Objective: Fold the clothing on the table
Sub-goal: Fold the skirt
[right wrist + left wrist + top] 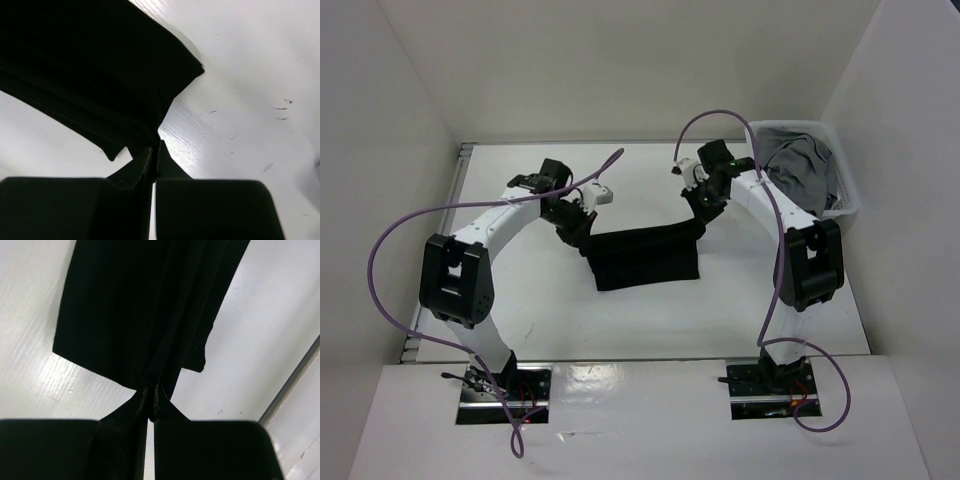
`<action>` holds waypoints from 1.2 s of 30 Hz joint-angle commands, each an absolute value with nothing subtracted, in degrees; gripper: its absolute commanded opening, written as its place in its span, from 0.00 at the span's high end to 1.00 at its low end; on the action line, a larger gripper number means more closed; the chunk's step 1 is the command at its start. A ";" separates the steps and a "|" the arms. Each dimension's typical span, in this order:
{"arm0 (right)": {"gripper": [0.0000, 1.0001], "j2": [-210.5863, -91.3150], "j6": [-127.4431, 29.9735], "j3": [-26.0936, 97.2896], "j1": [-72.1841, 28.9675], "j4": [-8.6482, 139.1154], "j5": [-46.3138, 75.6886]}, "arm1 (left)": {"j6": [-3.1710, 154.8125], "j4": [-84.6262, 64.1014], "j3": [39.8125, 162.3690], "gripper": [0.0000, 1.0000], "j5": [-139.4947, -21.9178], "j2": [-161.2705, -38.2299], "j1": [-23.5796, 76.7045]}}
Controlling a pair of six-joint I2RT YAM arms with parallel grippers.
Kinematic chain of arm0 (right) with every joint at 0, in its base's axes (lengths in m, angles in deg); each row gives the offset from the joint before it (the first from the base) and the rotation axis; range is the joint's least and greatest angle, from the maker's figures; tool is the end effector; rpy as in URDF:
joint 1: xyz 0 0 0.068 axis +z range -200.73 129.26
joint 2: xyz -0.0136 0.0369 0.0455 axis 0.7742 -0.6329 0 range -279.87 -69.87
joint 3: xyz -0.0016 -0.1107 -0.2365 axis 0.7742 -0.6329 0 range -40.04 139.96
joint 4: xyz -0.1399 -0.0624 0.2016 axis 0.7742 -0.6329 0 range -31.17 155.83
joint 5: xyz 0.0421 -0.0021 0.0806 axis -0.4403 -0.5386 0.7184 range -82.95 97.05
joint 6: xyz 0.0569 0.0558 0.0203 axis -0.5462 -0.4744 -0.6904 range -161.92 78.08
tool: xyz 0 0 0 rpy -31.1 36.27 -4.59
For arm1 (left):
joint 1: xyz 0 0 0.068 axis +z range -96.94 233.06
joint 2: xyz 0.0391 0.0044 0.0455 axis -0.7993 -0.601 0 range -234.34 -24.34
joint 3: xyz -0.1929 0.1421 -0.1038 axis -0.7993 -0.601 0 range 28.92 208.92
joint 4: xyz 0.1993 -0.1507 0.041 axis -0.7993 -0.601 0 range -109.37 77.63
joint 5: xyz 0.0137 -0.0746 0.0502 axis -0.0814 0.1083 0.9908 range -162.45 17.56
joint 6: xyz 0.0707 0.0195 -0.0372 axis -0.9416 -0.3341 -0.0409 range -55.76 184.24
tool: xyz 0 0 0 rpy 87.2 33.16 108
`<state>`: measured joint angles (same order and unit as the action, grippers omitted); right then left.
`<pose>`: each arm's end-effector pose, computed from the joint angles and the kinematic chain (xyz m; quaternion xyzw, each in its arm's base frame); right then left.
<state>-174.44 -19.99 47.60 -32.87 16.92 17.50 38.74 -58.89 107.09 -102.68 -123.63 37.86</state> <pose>0.3633 0.1307 0.2142 -0.3493 0.9092 0.0816 0.2114 0.3325 -0.1277 0.2074 0.3767 0.8704 -0.2381 0.2094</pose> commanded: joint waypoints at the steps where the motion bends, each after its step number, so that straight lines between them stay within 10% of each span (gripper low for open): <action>1: 1.00 -172.70 -20.30 50.56 -32.54 20.65 15.57 | 38.48 -57.64 108.28 1.00 -100.58 -121.90 37.94; 36: 1.00 -171.39 -20.39 52.25 -29.82 32.09 3.00 | 44.56 -46.38 117.87 1.00 -93.01 -124.90 38.47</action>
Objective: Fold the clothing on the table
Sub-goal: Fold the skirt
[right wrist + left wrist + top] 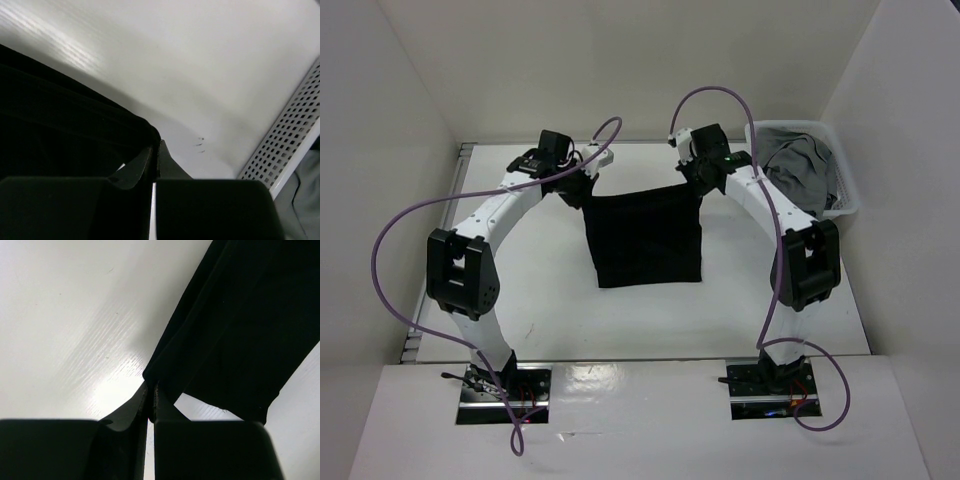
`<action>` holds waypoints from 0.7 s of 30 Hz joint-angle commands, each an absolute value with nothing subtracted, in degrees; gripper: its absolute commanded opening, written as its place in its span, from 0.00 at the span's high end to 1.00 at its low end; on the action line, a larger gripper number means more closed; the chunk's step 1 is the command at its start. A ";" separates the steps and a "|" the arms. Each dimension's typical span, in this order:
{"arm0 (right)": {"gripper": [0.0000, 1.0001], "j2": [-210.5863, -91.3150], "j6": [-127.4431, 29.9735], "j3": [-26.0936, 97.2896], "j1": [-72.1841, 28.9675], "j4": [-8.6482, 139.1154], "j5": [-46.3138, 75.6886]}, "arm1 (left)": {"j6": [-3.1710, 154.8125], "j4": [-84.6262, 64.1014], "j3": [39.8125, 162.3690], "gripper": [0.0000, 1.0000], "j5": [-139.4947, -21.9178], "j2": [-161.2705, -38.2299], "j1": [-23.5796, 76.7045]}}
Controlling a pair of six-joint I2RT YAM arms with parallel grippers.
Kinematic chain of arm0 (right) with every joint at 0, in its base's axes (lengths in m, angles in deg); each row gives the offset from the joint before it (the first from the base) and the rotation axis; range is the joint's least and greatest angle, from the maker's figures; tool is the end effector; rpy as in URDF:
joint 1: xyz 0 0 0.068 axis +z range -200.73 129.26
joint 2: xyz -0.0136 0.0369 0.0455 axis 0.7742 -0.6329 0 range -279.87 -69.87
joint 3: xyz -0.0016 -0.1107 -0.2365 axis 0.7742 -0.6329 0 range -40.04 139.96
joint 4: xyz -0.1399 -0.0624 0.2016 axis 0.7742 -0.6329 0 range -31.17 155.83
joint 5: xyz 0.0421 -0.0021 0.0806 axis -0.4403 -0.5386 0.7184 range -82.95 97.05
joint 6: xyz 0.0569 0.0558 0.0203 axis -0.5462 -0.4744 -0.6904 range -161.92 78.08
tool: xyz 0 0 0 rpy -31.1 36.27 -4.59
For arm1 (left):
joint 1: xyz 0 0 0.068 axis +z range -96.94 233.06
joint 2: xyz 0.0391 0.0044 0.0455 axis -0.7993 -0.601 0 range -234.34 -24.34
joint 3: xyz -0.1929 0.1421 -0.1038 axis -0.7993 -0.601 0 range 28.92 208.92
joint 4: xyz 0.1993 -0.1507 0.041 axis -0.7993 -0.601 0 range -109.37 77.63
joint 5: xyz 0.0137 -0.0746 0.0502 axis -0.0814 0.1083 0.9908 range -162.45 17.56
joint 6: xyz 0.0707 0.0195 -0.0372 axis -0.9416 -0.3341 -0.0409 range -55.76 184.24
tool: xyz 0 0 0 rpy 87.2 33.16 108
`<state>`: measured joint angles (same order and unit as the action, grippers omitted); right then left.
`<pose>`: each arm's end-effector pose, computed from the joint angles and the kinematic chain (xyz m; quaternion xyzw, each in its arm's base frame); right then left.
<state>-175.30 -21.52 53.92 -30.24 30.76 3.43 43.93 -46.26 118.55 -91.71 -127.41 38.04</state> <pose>0.4048 0.1465 0.2626 -0.3134 0.8741 -0.0290 0.3700 0.3962 -0.1308 0.2583 0.3366 0.8566 -0.1392 0.3655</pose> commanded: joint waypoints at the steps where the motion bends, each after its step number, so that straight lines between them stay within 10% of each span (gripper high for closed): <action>1: 1.00 -171.38 -20.39 51.38 -29.82 31.56 3.00 | 44.55 -47.08 117.87 1.00 -93.53 -124.89 38.47; 21: 1.00 -165.14 -17.23 44.51 -26.92 25.05 7.04 | 41.21 -53.24 108.38 0.94 -96.61 -119.18 38.47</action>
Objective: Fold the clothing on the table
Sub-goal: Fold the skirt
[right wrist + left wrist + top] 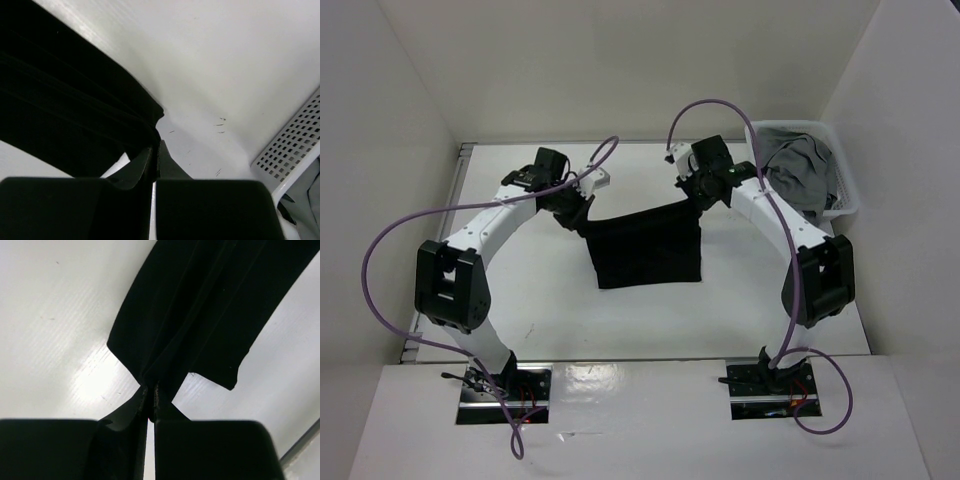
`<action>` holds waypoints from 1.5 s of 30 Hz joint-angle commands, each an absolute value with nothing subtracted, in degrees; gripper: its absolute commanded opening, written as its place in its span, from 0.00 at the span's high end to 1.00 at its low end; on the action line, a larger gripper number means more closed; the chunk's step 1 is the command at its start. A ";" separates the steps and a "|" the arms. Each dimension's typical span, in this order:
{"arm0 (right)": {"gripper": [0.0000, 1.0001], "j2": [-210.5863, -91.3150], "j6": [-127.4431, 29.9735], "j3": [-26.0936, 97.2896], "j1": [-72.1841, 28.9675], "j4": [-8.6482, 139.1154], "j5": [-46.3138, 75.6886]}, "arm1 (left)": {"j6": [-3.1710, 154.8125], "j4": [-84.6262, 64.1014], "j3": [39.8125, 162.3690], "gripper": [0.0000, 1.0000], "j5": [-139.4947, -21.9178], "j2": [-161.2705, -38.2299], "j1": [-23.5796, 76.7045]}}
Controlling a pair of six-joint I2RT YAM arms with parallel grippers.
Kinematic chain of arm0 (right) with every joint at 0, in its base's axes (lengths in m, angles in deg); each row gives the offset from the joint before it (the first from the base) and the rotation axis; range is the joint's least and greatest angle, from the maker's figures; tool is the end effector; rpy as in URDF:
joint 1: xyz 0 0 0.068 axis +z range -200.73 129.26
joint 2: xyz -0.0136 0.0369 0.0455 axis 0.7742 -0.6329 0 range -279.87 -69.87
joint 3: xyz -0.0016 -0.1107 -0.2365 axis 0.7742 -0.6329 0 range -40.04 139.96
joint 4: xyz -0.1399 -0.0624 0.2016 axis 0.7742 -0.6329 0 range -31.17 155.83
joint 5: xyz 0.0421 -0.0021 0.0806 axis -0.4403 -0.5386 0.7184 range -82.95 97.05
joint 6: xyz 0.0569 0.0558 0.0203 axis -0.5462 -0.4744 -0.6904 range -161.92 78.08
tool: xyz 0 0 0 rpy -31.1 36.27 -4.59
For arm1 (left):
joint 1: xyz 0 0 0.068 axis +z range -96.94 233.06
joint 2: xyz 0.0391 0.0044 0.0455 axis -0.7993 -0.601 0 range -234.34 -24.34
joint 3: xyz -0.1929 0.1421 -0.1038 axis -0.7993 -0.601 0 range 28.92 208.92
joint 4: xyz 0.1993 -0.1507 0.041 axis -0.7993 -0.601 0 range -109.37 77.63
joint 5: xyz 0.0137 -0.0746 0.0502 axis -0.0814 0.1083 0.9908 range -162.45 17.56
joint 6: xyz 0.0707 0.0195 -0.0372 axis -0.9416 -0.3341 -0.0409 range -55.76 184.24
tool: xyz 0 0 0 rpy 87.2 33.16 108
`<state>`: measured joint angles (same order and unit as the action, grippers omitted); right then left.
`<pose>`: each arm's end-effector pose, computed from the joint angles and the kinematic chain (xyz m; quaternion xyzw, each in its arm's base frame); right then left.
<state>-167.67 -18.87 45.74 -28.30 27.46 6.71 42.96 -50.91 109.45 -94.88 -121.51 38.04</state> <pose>0.3611 0.1486 0.2604 -0.3628 0.8681 -0.0046 0.3388 0.3551 -0.1236 0.2383 0.3468 0.8713 -0.1694 0.3032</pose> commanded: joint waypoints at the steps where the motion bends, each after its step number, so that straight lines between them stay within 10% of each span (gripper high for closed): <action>1: 1.00 -165.14 -17.22 43.99 -26.92 24.44 7.05 | 40.69 -53.24 108.37 0.92 -96.61 -119.18 38.47; 13: 0.89 -165.14 -14.24 41.70 -25.34 18.99 8.18 | 39.10 -57.45 105.92 0.51 -100.22 -117.60 36.90; 28: 0.55 -166.73 -7.65 41.09 -19.72 6.42 12.50 | 39.63 -57.98 103.55 0.62 -100.22 -117.07 36.89; 45: 0.51 -173.93 -3.95 34.76 -17.42 -3.95 16.89 | 42.53 -56.40 97.48 0.68 -101.00 -112.15 38.91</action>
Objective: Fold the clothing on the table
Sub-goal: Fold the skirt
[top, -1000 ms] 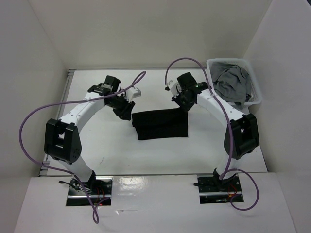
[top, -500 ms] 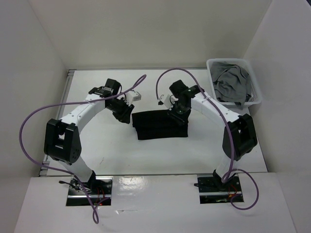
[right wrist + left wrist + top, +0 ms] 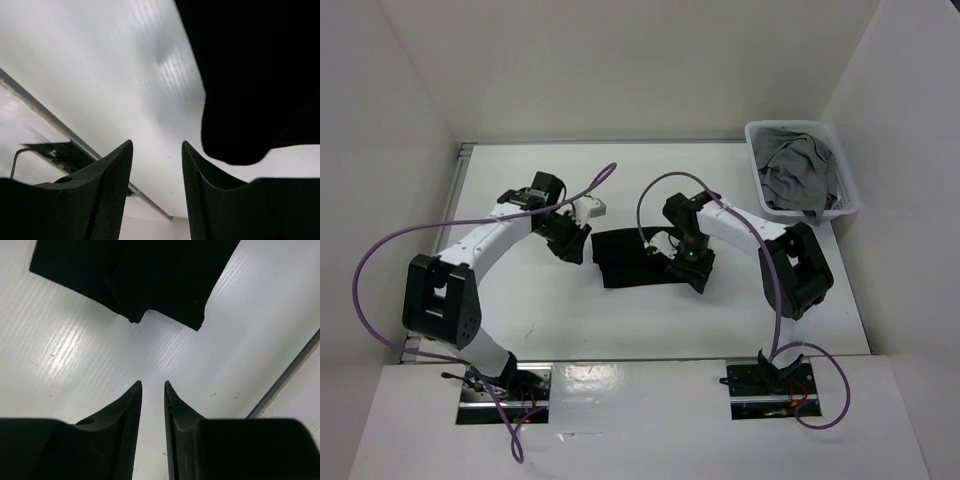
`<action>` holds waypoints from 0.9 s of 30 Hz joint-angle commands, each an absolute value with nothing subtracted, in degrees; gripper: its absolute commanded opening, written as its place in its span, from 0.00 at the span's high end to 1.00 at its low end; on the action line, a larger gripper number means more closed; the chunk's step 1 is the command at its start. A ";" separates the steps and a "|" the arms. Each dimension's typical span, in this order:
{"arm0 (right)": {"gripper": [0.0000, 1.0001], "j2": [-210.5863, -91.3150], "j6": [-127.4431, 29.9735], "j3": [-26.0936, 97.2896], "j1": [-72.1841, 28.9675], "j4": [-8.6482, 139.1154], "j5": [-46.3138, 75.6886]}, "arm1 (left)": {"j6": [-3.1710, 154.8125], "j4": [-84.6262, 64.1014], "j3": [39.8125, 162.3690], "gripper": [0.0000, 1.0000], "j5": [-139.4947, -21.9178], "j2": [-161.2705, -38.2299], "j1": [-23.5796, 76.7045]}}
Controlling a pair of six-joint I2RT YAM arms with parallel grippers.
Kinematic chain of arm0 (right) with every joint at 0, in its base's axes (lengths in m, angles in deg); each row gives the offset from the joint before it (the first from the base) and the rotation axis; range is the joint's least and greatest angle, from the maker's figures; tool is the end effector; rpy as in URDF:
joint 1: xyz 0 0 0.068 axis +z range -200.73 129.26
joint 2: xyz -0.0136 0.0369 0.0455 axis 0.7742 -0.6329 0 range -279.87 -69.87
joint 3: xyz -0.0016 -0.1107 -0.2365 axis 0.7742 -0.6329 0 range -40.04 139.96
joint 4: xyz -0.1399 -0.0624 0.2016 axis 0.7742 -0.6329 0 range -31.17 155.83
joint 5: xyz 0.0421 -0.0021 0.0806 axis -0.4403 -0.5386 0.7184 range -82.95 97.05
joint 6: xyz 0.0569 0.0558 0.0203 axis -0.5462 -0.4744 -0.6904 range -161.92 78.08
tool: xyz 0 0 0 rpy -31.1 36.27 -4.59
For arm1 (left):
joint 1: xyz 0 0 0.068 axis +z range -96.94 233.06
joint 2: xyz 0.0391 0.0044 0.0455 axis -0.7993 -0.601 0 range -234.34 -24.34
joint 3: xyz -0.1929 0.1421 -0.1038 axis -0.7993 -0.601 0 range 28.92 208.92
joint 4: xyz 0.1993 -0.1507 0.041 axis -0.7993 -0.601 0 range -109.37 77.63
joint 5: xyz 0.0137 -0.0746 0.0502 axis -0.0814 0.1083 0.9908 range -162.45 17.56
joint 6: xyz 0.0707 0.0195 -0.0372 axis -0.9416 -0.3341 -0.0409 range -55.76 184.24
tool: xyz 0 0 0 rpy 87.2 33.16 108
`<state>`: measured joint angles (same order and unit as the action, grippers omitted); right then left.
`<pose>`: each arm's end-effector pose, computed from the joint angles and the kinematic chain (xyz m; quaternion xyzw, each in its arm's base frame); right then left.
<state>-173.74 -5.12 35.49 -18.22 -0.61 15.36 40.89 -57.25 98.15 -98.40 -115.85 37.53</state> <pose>0.2513 0.1725 0.1544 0.5642 -0.8214 -0.0739 0.0389 0.3015 -0.1164 0.2038 0.3598 0.8859 -0.2065 0.2075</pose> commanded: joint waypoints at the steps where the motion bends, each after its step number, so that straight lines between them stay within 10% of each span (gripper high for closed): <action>1: 0.51 -173.93 -3.95 34.76 -16.90 -4.57 16.89 | 42.53 -56.40 97.48 0.69 -101.01 -111.28 39.43; 9: 0.43 -173.32 -3.95 45.27 -15.84 -8.17 17.50 | 45.25 -55.17 95.72 0.73 -98.56 -102.85 45.14; 13: 0.05 -172.61 -8.33 52.85 -15.84 -2.48 17.51 | 48.59 -52.45 93.54 0.51 -98.03 -98.27 50.76; 18: 0.01 -178.67 -12.74 58.12 -13.65 7.36 17.42 | 53.60 -49.90 89.57 0.04 -93.99 -91.06 59.46; 27: 0.01 -192.56 -12.48 69.55 -11.27 8.00 25.76 | 55.01 -49.90 87.63 0.01 -89.76 -84.64 68.88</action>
